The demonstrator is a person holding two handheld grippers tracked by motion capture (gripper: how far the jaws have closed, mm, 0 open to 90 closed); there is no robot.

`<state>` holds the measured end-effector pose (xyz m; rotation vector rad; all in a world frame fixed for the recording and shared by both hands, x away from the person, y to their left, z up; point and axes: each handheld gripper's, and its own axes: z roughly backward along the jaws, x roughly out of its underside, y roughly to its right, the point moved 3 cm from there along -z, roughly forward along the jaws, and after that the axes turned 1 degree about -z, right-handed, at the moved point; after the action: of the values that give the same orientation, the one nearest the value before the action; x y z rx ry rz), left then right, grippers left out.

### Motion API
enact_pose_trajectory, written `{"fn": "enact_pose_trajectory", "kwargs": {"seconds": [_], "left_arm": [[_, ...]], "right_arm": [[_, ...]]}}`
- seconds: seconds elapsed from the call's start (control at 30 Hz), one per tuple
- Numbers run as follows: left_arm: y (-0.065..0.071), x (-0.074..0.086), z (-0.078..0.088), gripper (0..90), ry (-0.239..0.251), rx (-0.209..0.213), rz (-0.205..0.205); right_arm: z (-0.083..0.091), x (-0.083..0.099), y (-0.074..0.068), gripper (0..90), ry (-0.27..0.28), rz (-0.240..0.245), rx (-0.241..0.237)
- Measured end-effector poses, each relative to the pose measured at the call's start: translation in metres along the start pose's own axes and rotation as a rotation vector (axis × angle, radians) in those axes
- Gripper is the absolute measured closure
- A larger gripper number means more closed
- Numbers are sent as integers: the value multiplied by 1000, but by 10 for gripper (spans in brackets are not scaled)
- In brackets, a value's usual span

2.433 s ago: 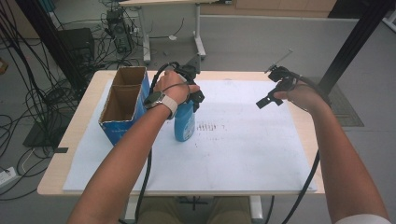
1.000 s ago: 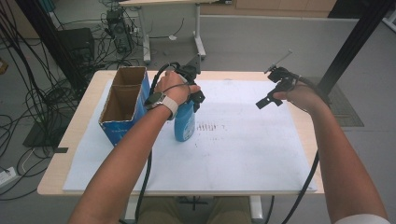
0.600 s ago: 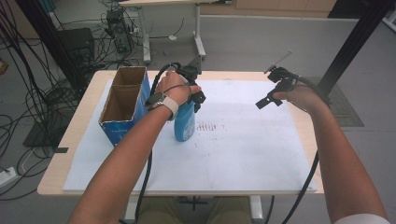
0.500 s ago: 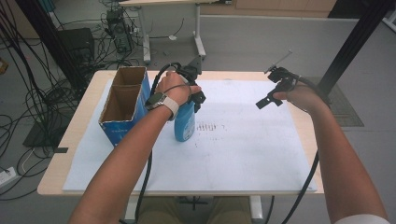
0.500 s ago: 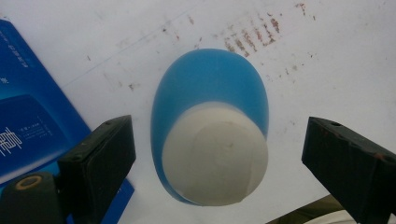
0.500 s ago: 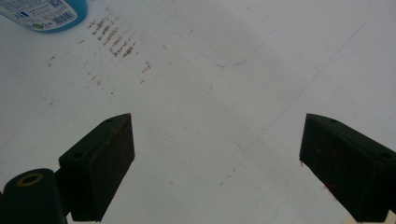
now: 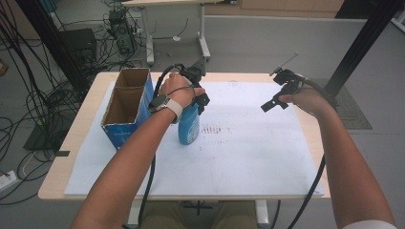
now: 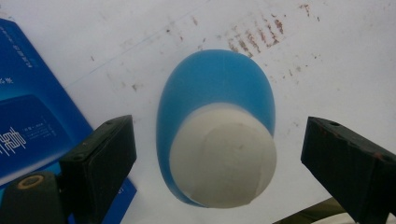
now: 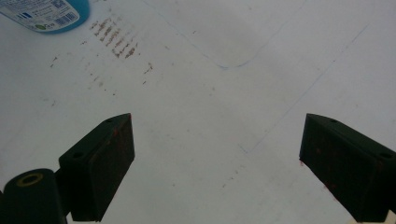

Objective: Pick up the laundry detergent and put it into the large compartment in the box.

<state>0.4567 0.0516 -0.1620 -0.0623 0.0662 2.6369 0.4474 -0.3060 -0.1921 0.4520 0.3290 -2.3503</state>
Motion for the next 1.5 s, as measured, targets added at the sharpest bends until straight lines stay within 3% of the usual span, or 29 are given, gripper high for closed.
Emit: {"fn": "enact_pose_trajectory", "kwargs": {"seconds": [0.4, 0.97, 1.5], "left_arm": [[-1, -3, -15, 113, -17, 9, 1], [3, -3, -23, 160, 4, -33, -4], [4, -4, -32, 277, 3, -38, -7]], "right_arm": [[-1, 1, 0, 103, 2, 1, -2], [-4, 2, 1, 103, 2, -4, -8], [0, 8, 4, 101, 9, -24, 3]]}}
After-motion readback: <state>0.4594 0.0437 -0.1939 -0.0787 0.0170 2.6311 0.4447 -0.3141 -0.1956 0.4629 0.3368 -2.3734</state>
